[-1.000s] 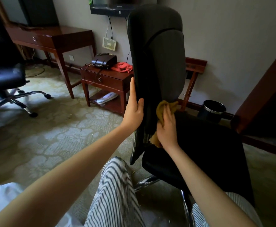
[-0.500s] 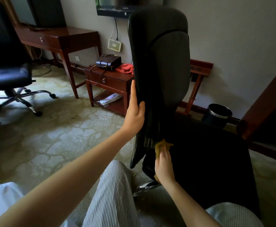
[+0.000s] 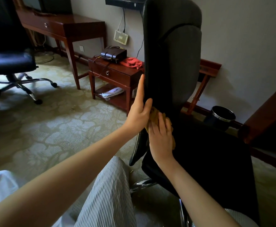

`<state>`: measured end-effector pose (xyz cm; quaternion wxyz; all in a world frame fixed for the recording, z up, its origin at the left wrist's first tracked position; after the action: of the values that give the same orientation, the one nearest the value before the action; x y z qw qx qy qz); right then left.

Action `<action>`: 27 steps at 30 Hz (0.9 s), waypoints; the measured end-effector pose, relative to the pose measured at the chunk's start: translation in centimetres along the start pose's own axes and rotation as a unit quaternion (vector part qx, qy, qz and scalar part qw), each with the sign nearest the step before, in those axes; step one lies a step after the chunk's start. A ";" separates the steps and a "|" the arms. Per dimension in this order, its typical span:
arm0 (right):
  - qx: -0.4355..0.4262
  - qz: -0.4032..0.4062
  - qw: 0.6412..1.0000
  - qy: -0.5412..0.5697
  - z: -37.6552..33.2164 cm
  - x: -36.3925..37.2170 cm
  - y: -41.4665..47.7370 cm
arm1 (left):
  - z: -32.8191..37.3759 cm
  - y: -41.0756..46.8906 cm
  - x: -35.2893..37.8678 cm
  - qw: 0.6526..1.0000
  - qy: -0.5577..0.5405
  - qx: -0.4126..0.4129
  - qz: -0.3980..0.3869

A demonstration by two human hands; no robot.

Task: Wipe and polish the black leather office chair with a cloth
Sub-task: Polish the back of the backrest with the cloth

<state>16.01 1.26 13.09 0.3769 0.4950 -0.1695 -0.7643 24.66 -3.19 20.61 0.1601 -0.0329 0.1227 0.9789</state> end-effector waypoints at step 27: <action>-0.079 -0.288 0.952 0.068 -1.5 6.6 -13.8 | -0.7 0.5 0.1 0.999 0.006 0.044 0.024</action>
<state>10.20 5.61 -0.40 0.1898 0.5422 0.0670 -0.8158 24.46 -3.77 20.06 0.1371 -0.0292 0.1679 0.9758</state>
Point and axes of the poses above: each hand's wrist, its own y-axis towards the middle knuckle, its own x-axis out of the palm, z = x × y, the point moved 3 cm from there along y, towards the middle knuckle, and after that the axes turned 14 degrees about -x, right-handed, at the moved point
